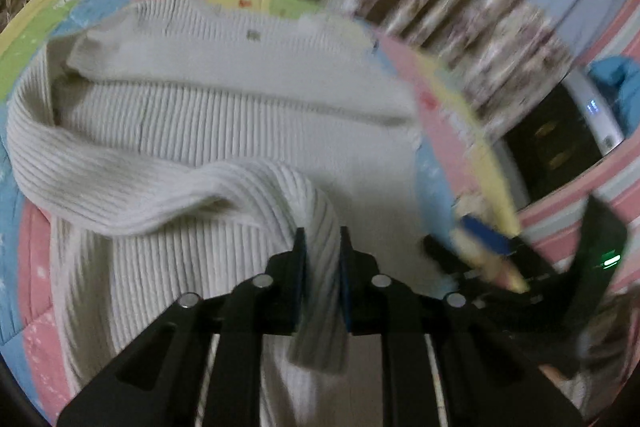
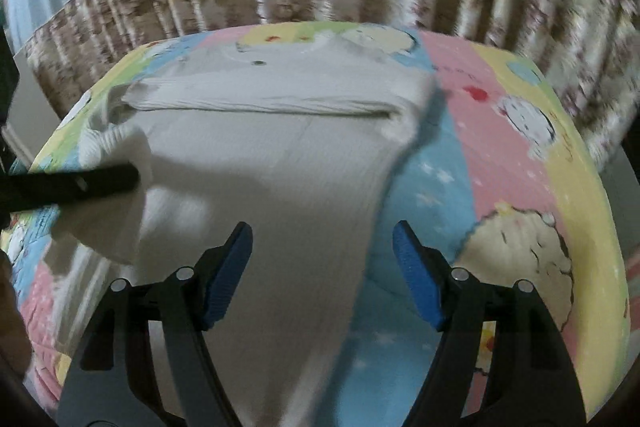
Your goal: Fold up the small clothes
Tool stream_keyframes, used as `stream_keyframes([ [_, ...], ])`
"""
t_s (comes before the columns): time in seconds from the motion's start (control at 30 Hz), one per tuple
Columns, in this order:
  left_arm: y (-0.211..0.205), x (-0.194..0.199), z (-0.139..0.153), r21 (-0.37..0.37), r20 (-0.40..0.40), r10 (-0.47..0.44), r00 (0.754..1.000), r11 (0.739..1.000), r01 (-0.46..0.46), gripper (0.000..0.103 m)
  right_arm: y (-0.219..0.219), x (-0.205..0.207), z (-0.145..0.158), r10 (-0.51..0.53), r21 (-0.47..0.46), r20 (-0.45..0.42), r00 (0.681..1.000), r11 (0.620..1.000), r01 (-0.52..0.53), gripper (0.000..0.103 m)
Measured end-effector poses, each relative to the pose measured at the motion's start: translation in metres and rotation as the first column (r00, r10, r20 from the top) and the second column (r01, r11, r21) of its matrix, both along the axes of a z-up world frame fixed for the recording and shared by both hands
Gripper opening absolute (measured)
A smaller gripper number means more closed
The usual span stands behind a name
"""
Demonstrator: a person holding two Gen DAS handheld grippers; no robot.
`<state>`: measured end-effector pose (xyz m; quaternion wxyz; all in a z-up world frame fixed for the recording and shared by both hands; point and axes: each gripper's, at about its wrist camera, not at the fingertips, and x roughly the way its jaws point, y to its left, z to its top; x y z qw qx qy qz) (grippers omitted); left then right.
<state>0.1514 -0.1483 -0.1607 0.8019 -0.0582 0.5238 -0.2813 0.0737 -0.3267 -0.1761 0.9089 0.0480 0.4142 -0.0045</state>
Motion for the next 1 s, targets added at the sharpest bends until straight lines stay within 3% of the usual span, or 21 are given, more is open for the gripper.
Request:
stream_keyframes([
  [0.07,-0.004,-0.001,-0.008,0.025,-0.027,-0.025,0.999,0.999,0.026,0.057,-0.008,-0.003,-0.005,-0.017,0.012,-0.007,1.000,1.000,0.017,0.073],
  [0.1,-0.001,-0.004,-0.007,0.028,-0.019,-0.033,0.999,0.999,0.034,0.063,-0.010,-0.005,-0.007,-0.022,0.022,-0.008,1.000,1.000,0.022,0.073],
  [0.13,0.001,-0.009,-0.005,0.057,0.003,-0.035,0.999,0.998,0.035,0.079,-0.011,-0.005,-0.008,-0.025,0.029,-0.008,1.000,0.999,0.025,0.073],
  [0.17,0.004,-0.013,-0.001,0.104,0.037,-0.032,0.999,0.994,0.028,0.086,-0.013,-0.007,-0.009,-0.028,0.038,-0.007,1.000,0.999,0.028,0.073],
  [0.33,0.035,-0.026,0.018,0.230,0.150,-0.037,0.988,0.973,0.002,0.086,-0.008,-0.011,-0.006,-0.003,0.118,0.011,1.000,0.993,0.002,0.073],
  [0.4,0.047,-0.022,0.019,0.299,0.207,-0.030,0.978,0.954,-0.034,0.086,-0.002,-0.009,-0.004,0.029,0.197,0.015,0.999,0.980,-0.031,0.073],
  [0.5,0.066,-0.015,0.015,0.339,0.238,-0.022,0.971,0.939,-0.062,0.086,0.016,0.002,-0.007,0.098,0.284,-0.013,0.995,0.954,-0.090,0.071],
  [0.57,0.078,-0.008,0.014,0.343,0.245,-0.007,0.969,0.936,-0.080,0.086,0.029,0.012,-0.016,0.142,0.334,-0.059,0.988,0.936,-0.114,0.058],
  [0.63,0.092,0.001,0.014,0.322,0.242,0.002,0.970,0.943,-0.082,0.086,0.041,0.019,-0.021,0.168,0.321,-0.091,0.982,0.938,-0.130,0.048],
  [0.67,0.098,0.007,0.014,0.310,0.239,0.006,0.971,0.947,-0.082,0.086,0.047,0.022,-0.023,0.180,0.302,-0.108,0.978,0.943,-0.140,0.033],
  [0.73,0.112,0.023,0.017,0.287,0.237,0.030,0.971,0.953,-0.099,0.086,0.058,0.027,-0.023,0.208,0.262,-0.108,0.972,0.949,-0.174,0.013],
  [0.87,0.135,0.063,0.023,0.229,0.210,0.068,0.975,0.966,-0.116,0.085,0.060,0.031,-0.006,0.210,0.154,-0.069,0.975,0.968,-0.198,0.013],
  [1.0,0.148,0.108,0.006,0.267,0.146,0.111,0.983,0.952,-0.147,0.084,0.051,0.041,0.001,0.195,0.119,-0.053,0.979,0.975,-0.187,0.013],
])
